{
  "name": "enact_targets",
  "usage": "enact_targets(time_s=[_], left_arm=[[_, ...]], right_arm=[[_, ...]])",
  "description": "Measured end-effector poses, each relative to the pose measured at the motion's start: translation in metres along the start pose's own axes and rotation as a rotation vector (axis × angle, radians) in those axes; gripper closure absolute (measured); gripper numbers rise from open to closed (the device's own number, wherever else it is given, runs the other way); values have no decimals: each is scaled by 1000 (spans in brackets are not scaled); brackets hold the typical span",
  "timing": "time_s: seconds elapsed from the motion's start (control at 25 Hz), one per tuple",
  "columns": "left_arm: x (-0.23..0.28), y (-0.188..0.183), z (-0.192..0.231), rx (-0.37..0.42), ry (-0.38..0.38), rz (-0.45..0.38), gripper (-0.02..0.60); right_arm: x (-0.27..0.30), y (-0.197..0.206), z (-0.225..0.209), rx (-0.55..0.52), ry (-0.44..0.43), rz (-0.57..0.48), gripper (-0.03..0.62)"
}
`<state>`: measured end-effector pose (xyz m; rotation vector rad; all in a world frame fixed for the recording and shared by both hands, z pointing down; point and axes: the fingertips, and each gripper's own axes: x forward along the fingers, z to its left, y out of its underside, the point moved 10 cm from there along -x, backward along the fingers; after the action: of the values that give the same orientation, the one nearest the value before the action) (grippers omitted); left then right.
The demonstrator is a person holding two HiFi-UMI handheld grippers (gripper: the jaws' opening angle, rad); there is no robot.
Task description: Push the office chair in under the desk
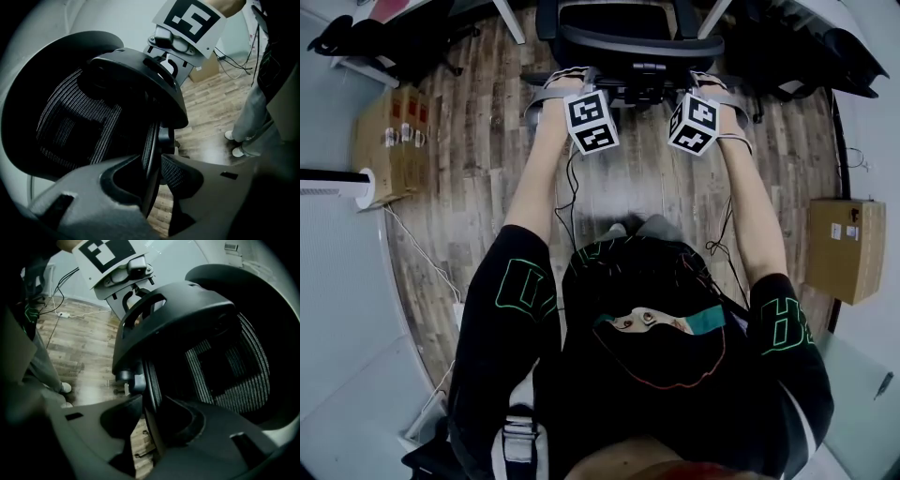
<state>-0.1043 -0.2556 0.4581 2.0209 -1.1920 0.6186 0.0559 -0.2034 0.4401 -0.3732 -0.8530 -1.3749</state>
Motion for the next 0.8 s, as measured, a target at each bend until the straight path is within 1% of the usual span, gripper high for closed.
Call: enact_targets(time_s=[0.24, 0.56, 0.8], left_arm=[[11, 3, 17, -25, -2, -8, 437], [31, 7, 42, -26, 3, -9, 437], [51, 11, 66, -34, -2, -29, 436]], right_arm=[[13, 0, -17, 5, 4, -4, 450], [36, 0, -41, 2, 16, -13, 445], [60, -1, -64, 2, 17, -26, 445]])
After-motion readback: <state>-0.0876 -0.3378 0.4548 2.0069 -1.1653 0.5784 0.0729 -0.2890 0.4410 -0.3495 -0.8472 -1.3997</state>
